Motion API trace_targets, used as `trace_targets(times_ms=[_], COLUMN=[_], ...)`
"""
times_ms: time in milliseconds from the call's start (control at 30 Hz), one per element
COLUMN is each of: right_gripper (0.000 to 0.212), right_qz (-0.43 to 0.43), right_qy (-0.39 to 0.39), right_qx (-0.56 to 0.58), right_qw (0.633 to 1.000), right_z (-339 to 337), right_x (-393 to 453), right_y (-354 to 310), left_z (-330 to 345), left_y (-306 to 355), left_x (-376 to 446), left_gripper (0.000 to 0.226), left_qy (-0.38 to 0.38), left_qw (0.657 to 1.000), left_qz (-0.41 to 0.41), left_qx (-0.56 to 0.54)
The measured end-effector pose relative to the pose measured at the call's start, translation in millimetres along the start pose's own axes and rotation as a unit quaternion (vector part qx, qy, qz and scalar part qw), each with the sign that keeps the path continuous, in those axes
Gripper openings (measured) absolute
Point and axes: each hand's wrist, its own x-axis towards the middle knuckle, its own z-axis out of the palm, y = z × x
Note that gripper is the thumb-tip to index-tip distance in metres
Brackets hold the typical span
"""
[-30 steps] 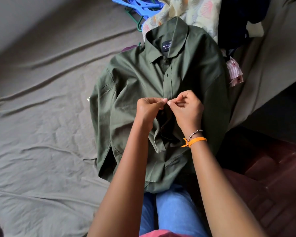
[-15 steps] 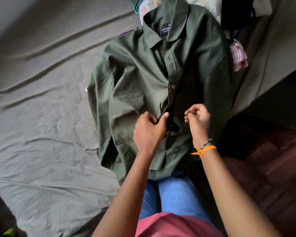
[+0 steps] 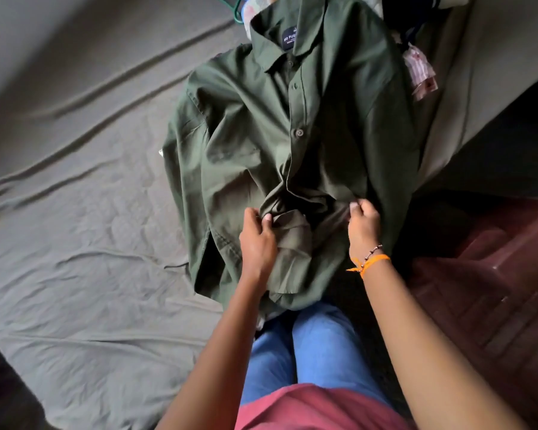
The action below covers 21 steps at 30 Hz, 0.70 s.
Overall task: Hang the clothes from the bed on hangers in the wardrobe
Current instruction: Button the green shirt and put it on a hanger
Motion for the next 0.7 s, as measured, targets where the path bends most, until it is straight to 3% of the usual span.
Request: trace_targets(times_ms=[100, 200, 267, 367, 433, 467, 500, 567, 633, 700], right_gripper=[0.029, 0.026, 0.015, 0.049, 0.053, 0.047, 0.039, 0.025, 0.019, 0.027], right_qz=[0.042, 0.016, -0.042, -0.142, -0.198, -0.245, -0.305, -0.381, -0.363, -0.276], right_qy=[0.037, 0.052, 0.041, 0.051, 0.115, 0.147, 0.163, 0.111, 0.025, -0.016], right_qx=[0.133, 0.186, 0.148, -0.074, -0.253, -0.282, -0.273, -0.238, -0.261, -0.286], right_qw=[0.989, 0.981, 0.987, 0.986, 0.94, 0.916, 0.898, 0.886, 0.894, 0.918], right_z=[-11.8, -22.8, -30.8, -40.4, -34.7, -29.4, -21.7, -0.1, 21.3, 37.8], right_x=[-14.6, -27.3, -35.4, -45.0, -57.3, -67.1, -77.6, -90.3, -91.2, -82.9], right_y=[-16.4, -45.3, -62.3, -64.4, -56.3, -51.8, -48.5, -37.0, -18.6, 0.1], left_z=[-9.8, -18.5, -24.2, -28.6, -26.5, -25.0, -23.9, -23.6, -22.9, -23.6], left_y=[7.3, 23.2, 34.0, 42.9, 40.3, 35.9, 32.8, 26.5, 21.4, 14.2], left_x=[-4.0, -5.3, -4.2, -3.6, -2.6, -2.4, -3.9, -8.6, -12.8, -15.8], left_gripper=[0.009, 0.017, 0.014, 0.023, 0.032, 0.033, 0.034, 0.036, 0.038, 0.038], left_qy=[0.011, -0.03, -0.057, -0.071, -0.062, -0.056, -0.048, -0.026, -0.008, 0.028], left_qw=[0.996, 0.978, 0.963, 0.94, 0.946, 0.955, 0.963, 0.973, 0.984, 0.993], left_qz=[0.018, 0.0, -0.021, -0.066, -0.069, -0.067, -0.062, -0.06, -0.057, -0.047], left_qx=[-0.092, -0.208, -0.264, -0.328, -0.31, -0.284, -0.258, -0.221, -0.171, -0.103])
